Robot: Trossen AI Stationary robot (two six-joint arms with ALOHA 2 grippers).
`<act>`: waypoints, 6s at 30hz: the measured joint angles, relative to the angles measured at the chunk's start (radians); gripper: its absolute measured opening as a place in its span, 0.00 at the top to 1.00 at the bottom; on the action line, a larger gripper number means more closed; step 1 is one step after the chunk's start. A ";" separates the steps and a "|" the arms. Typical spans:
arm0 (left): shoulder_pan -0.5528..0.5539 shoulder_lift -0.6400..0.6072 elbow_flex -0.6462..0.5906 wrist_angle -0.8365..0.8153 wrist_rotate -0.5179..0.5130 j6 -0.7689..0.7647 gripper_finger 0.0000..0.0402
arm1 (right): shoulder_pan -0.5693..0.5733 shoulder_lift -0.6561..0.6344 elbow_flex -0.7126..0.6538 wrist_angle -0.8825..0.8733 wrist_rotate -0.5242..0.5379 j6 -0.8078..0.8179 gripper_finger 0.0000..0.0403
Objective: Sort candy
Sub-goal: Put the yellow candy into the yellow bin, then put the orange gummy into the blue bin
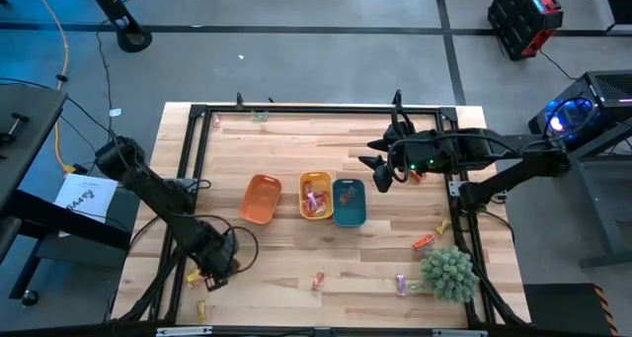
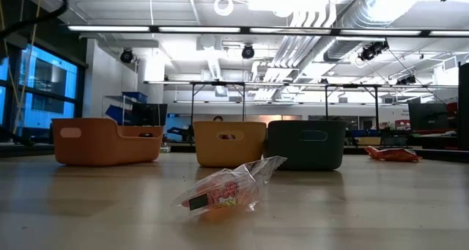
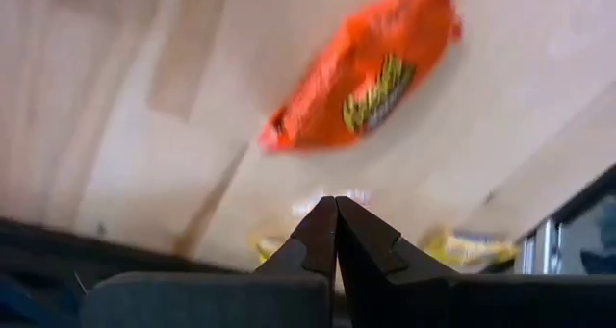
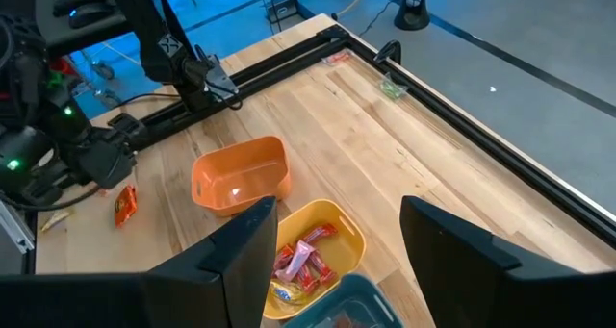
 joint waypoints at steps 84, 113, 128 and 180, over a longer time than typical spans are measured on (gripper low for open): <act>0.738 0.240 0.360 0.519 -0.517 0.774 0.81 | 0.048 -0.032 0.000 0.234 0.006 -0.034 0.47; -0.282 0.134 0.237 0.156 -0.352 -0.352 0.57 | 0.048 -0.031 0.000 0.115 -0.043 -0.034 0.47; -0.257 0.356 0.242 0.075 -0.226 -0.589 0.57 | 0.048 -0.031 0.000 0.113 -0.042 -0.034 0.47; 0.700 0.389 0.382 1.001 -0.455 0.955 0.63 | 0.048 -0.031 0.000 0.196 0.093 0.000 0.47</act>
